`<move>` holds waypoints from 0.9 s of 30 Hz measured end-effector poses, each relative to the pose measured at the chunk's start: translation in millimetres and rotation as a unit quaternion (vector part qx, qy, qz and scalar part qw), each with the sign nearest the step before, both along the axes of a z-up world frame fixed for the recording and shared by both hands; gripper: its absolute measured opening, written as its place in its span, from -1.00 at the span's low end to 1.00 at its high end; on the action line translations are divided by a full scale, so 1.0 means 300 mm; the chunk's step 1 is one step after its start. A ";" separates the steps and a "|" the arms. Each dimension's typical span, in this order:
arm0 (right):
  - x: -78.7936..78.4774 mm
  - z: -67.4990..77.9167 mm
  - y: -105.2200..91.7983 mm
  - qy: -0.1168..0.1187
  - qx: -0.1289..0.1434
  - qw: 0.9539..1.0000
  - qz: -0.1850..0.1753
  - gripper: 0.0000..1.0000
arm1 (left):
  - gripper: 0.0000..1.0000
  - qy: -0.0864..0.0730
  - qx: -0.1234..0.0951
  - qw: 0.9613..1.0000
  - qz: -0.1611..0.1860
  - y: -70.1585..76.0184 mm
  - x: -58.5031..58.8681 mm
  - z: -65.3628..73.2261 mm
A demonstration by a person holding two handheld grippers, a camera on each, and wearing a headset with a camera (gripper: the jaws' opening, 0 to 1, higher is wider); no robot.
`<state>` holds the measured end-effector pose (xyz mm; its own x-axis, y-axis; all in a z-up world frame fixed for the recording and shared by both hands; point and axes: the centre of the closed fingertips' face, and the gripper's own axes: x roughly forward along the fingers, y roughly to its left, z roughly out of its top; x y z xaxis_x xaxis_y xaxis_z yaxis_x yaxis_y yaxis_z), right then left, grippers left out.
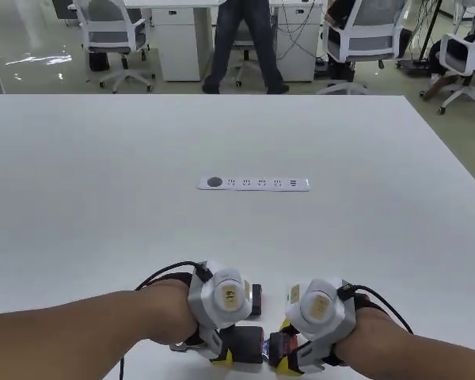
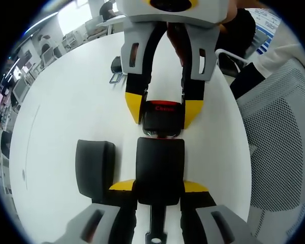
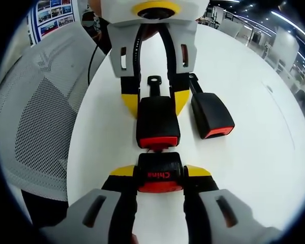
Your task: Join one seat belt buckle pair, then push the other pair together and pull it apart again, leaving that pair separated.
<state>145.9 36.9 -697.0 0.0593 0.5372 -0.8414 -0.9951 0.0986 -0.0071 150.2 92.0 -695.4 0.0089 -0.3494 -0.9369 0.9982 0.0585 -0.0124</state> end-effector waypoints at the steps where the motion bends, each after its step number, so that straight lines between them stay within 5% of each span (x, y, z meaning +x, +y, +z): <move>1: -0.003 0.001 0.000 -0.003 0.000 1.000 0.001 -0.34 | -0.34 0.000 0.005 1.000 0.001 -0.001 0.001 -0.001; 10: -0.009 0.024 0.001 -0.004 0.012 1.000 -0.010 -0.32 | -0.33 -0.008 0.028 1.000 0.004 -0.002 -0.007 0.007; 18: -0.026 0.100 -0.020 0.002 0.026 1.000 -0.009 -0.40 | -0.29 -0.008 -0.015 0.999 0.029 -0.036 0.005 0.111; 23: 0.018 0.121 -0.058 -0.016 0.028 0.999 -0.012 -0.36 | -0.29 -0.021 -0.042 0.998 0.045 -0.056 0.057 0.124; 27: 0.027 0.127 -0.097 -0.022 0.021 0.999 -0.018 -0.35 | -0.29 -0.031 -0.043 0.998 0.046 -0.055 0.099 0.139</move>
<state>153.9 7.8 -659.0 0.1153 0.5681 -0.8148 -0.9898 0.1351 -0.0459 179.9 75.3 -653.7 0.1010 -0.4240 -0.9000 0.9877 0.1510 0.0397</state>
